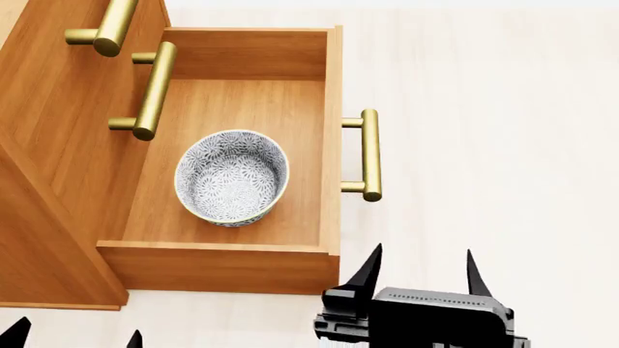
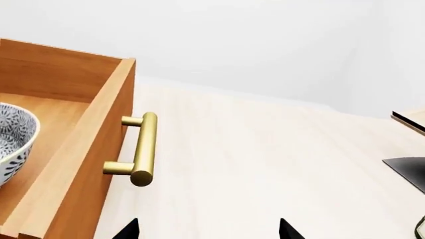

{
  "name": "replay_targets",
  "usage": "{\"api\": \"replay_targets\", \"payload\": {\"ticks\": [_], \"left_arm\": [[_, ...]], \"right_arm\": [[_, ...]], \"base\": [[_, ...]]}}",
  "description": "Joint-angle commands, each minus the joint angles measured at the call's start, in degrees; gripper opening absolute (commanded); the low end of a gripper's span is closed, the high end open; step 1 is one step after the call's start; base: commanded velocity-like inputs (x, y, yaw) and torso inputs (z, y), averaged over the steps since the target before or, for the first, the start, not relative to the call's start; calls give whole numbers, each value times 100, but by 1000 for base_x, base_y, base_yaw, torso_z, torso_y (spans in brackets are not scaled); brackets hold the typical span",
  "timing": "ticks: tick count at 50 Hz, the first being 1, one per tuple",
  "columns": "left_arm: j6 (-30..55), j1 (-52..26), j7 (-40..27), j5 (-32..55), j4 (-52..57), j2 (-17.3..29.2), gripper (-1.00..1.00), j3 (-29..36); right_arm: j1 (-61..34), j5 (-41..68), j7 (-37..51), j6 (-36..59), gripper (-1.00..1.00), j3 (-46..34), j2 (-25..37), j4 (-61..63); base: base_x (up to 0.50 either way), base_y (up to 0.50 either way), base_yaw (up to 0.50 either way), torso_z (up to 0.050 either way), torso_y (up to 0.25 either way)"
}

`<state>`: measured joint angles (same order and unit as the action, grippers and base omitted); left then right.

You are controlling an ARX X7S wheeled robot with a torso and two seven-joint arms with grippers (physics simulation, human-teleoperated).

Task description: Put the bowl in the bottom drawer of the cabinet and close it.

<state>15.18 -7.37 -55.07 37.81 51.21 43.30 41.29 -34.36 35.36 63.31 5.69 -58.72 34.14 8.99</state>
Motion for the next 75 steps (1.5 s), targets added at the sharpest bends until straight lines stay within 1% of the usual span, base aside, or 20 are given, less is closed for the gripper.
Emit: {"api": "replay_targets", "payload": {"ticks": [1,8,16,27,49,65,75], "left_arm": [[1,-10,-12,-2,15,6,100,14],[-17,-8,-10,-2,11,27,100,9],[-16,-16,-29,4,37,47,100,5],[-2,-43,-46,25,54,54,100,9],[-55,-32,-23,-27,12,55,100,52],[-68,-45,-54,0,49,88,100,42],[-119,-31,-46,6,25,111,100,33]], "right_arm": [[-347,101,-416,92,100,34,-318,-737],[-612,99,-767,213,100,-51,-631,-1347],[-650,78,-967,152,100,-98,-824,-1694],[-726,71,-935,278,100,-135,-803,-1395],[-642,-47,-971,192,100,-248,-961,-1311],[-771,-126,-1083,318,100,-396,-1176,-1244],[-778,-125,-1266,238,100,-440,-1296,-1392]], "base": [[0,0,0,0,0],[0,0,0,0,0],[0,0,0,0,0],[3,0,0,0,0],[1,0,0,0,0],[0,0,0,0,0],[0,0,0,0,0]]}}
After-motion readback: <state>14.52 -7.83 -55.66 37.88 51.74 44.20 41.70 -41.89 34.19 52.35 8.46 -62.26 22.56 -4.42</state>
